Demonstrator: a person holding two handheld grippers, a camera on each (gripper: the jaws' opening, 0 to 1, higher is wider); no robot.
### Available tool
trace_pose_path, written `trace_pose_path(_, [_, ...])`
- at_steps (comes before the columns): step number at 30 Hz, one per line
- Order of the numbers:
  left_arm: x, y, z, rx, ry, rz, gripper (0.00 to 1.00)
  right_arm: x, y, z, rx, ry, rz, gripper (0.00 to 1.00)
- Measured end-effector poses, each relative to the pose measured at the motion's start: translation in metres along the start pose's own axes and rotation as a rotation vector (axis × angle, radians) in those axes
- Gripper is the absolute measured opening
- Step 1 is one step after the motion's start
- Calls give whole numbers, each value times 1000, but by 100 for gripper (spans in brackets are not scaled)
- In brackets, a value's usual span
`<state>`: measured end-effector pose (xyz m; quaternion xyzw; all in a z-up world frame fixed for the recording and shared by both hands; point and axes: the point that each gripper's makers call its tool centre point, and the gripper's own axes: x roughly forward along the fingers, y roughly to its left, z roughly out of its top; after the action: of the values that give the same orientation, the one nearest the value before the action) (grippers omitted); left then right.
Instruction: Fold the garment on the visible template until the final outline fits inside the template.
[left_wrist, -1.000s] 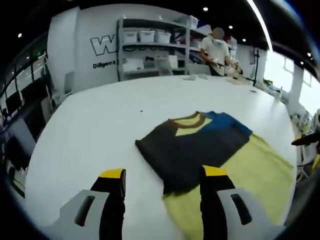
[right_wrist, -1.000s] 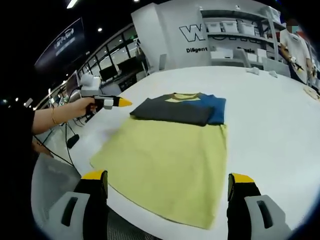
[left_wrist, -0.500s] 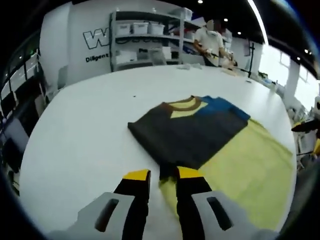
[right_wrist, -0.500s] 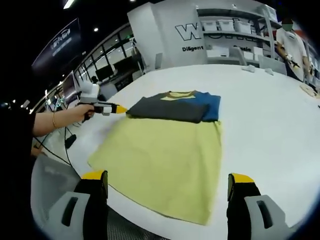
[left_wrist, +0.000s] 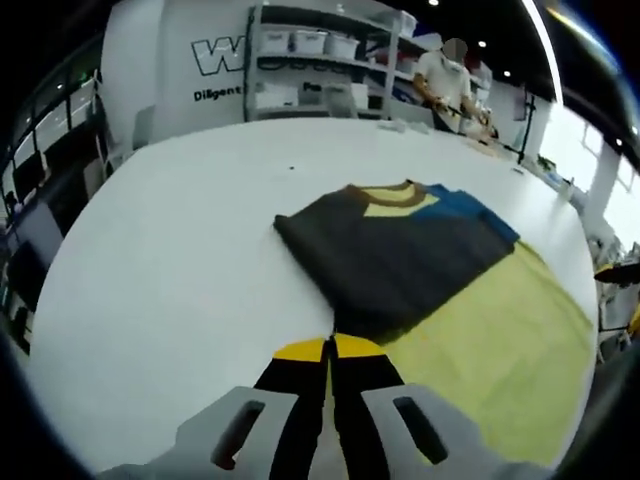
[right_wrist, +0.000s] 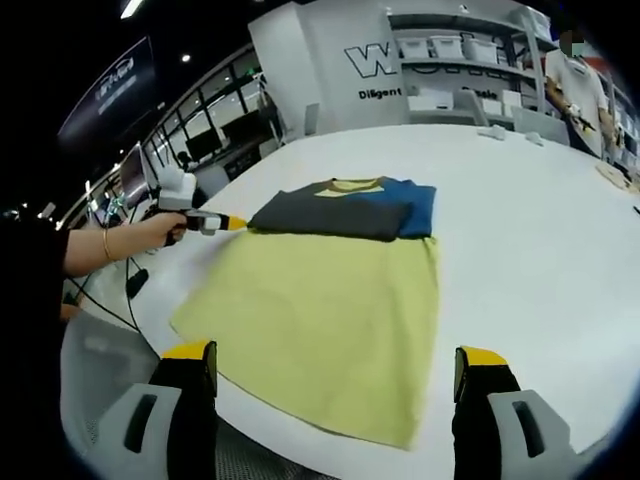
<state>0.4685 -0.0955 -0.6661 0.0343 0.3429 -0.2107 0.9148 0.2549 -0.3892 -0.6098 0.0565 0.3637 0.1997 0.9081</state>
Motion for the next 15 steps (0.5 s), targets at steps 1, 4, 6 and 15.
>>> trace_pose_path(1, [0,0,0,0,-1,-1,0,0,0,0,0,0,0,98])
trace_pose_path(4, [-3,0,2,-3,-19,-8,0,0,0,1,-1,0,-2,98])
trace_pose_path(6, [-5,-3,7,-10,-39,-24,0,1,0,1,-2,1,0,98])
trace_pose_path(15, [0,-11,15,94,-61,-46,16,1,2,2,-2,-1,4,98])
